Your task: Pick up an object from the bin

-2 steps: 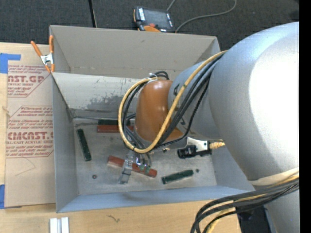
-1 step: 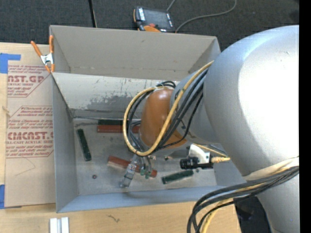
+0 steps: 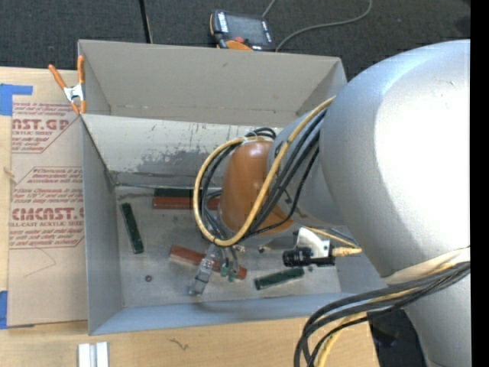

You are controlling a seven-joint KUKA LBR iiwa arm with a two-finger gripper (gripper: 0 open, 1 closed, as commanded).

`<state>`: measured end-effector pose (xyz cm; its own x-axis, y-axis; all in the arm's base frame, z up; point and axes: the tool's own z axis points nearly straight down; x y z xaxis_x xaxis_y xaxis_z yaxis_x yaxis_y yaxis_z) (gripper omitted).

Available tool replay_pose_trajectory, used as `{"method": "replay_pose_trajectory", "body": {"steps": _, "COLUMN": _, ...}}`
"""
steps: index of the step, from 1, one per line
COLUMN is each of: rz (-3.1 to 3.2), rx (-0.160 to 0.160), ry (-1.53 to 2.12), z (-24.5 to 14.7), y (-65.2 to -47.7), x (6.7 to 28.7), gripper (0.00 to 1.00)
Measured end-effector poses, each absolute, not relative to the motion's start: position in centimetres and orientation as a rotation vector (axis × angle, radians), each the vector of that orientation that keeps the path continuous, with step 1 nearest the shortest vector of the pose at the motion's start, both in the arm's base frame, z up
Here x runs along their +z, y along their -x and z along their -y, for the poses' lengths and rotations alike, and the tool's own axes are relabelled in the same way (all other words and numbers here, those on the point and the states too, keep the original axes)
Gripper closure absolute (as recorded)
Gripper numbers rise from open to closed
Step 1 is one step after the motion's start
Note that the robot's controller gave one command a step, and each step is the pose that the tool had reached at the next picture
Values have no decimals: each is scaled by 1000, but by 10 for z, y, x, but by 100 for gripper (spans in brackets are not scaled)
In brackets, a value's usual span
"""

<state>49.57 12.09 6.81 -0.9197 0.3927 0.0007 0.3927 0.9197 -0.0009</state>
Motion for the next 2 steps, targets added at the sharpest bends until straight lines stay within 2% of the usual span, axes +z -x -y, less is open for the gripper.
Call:
{"method": "replay_pose_trajectory", "body": {"steps": 1, "rz": 3077, "rx": 1, "ry": 629, "z": -121, "y": -496, "x": 69, "gripper": 100}}
{"method": "replay_pose_trajectory", "body": {"steps": 2, "rz": 3082, "rx": -4, "ry": 627, "z": -122, "y": -497, "x": 124, "gripper": 100}}
